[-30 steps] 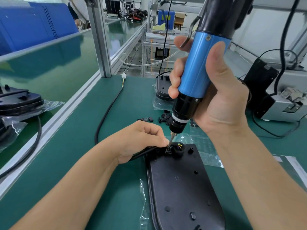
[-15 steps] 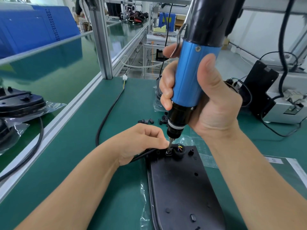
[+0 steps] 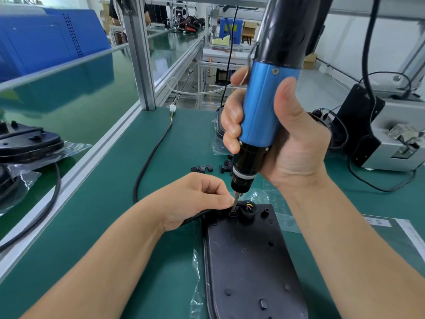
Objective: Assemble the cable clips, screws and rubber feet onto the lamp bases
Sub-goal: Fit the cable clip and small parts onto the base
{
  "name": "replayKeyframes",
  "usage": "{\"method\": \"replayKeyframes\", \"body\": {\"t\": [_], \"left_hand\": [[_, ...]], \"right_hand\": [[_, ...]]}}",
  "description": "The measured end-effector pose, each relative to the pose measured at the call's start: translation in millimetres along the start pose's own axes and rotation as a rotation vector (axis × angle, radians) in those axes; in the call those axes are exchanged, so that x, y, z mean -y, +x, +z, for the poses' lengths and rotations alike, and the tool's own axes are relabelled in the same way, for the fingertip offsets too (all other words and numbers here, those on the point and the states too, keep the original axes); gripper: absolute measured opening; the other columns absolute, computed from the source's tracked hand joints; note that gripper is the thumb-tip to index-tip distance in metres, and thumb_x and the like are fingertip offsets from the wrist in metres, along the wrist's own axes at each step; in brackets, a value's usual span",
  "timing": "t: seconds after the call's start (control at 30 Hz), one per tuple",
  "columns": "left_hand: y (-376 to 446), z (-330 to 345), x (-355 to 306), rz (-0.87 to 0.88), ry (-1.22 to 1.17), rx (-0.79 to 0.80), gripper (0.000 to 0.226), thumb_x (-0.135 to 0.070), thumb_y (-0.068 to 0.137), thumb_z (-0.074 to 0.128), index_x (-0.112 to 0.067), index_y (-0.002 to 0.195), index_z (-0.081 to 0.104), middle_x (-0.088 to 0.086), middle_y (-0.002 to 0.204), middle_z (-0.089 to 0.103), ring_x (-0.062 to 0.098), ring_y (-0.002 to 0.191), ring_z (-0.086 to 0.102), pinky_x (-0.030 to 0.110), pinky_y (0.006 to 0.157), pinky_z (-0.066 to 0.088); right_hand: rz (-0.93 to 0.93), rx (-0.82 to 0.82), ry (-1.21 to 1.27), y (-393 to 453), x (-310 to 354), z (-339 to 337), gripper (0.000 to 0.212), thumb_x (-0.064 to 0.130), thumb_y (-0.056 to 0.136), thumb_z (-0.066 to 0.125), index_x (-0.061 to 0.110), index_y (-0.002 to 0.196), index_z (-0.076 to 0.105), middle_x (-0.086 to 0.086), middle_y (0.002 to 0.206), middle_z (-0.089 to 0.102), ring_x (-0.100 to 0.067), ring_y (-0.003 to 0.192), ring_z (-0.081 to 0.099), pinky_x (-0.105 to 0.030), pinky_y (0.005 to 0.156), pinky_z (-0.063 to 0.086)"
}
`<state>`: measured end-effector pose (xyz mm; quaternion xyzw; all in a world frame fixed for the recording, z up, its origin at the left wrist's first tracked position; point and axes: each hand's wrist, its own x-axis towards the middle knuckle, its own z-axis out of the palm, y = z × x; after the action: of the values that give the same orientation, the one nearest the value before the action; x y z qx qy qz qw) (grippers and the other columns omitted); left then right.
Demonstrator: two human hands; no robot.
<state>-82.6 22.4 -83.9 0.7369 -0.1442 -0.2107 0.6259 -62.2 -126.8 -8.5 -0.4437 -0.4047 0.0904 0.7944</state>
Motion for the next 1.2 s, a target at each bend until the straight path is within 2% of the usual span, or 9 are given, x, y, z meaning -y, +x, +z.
{"method": "replayKeyframes", "body": {"t": [0.2,0.43,0.57,0.63,0.7,0.77,1.0,1.13,1.2], "left_hand": [[-1.4,1.4,0.5,0.020,0.057,-0.013,0.019,-0.003,0.089,0.063,-0.010,0.072,0.063,0.004,0.074,0.058,0.009,0.068,0.049,0.014,0.067,0.041],[-0.9,1.2,0.0,0.017,0.047,-0.011,0.020,-0.005,0.088,0.064,-0.012,0.069,0.062,0.005,0.073,0.056,0.011,0.069,0.047,0.016,0.068,0.040],[-1.2,0.7,2.0,0.017,0.033,-0.005,0.018,-0.005,0.089,0.065,-0.011,0.072,0.064,0.006,0.075,0.057,0.011,0.070,0.047,0.018,0.069,0.040],[-1.6,0.4,1.6,0.020,0.028,0.006,0.016,-0.010,0.086,0.069,-0.013,0.071,0.064,0.006,0.075,0.057,0.010,0.069,0.048,0.018,0.069,0.041],[-2.3,0.1,0.5,0.018,0.034,0.008,0.014,-0.017,0.081,0.075,-0.014,0.071,0.065,0.008,0.078,0.058,0.013,0.074,0.049,0.019,0.073,0.042],[-2.1,-1.6,0.9,0.011,0.047,0.009,0.015,-0.024,0.076,0.073,-0.011,0.075,0.065,0.013,0.086,0.059,0.019,0.083,0.051,0.026,0.082,0.042],[-2.0,-5.8,2.1,-0.010,0.108,0.027,0.019,-0.029,0.078,0.077,-0.014,0.074,0.066,0.014,0.089,0.061,0.019,0.087,0.054,0.030,0.089,0.044],[-3.6,-3.8,2.4,0.003,0.136,0.002,0.020,-0.031,0.074,0.071,-0.011,0.074,0.067,0.031,0.099,0.061,0.022,0.091,0.055,0.036,0.093,0.041],[-4.7,-2.0,2.3,0.014,0.156,-0.003,0.026,-0.036,0.072,0.075,-0.011,0.075,0.068,0.032,0.103,0.062,0.022,0.091,0.055,0.036,0.091,0.040]], "right_hand": [[0.013,-0.015,0.007,1.5,0.9,-2.9,0.053,0.043,0.075,0.070,0.004,0.103,0.048,-0.008,0.075,0.046,-0.020,0.064,0.044,-0.030,0.052,0.042],[-0.008,-0.040,-0.036,-1.2,1.3,-5.2,0.058,0.043,0.076,0.070,0.003,0.113,0.049,-0.009,0.078,0.045,-0.020,0.066,0.046,-0.031,0.055,0.044],[-0.013,-0.027,-0.041,-0.7,1.1,-1.8,0.056,0.043,0.075,0.071,0.003,0.108,0.049,-0.008,0.077,0.047,-0.020,0.066,0.046,-0.032,0.055,0.044],[-0.037,-0.056,-0.079,0.0,4.9,-0.3,0.065,0.044,0.076,0.070,0.001,0.119,0.048,-0.007,0.077,0.048,-0.020,0.067,0.045,-0.032,0.057,0.043],[-0.080,-0.145,-0.127,-1.8,14.8,-2.9,0.077,0.043,0.077,0.066,-0.001,0.135,0.040,-0.007,0.077,0.049,-0.020,0.067,0.045,-0.033,0.059,0.043],[-0.104,-0.280,-0.199,-8.1,29.5,-13.7,0.078,0.042,0.079,0.062,0.000,0.139,0.038,-0.006,0.076,0.050,-0.019,0.066,0.046,-0.032,0.060,0.044],[0.058,-0.799,-0.558,-73.4,79.8,-92.7,0.030,0.039,0.086,0.067,0.017,0.102,0.054,-0.001,0.066,0.055,-0.017,0.055,0.051,-0.028,0.053,0.047],[0.117,-0.984,-0.556,-114.4,93.6,-130.9,0.028,0.038,0.088,0.067,0.016,0.096,0.051,0.003,0.061,0.058,-0.014,0.051,0.053,-0.025,0.050,0.050],[0.133,-1.040,-0.510,-129.8,97.2,-142.4,0.026,0.039,0.089,0.066,0.018,0.097,0.053,0.003,0.060,0.059,-0.013,0.050,0.054,-0.024,0.050,0.051]]}}
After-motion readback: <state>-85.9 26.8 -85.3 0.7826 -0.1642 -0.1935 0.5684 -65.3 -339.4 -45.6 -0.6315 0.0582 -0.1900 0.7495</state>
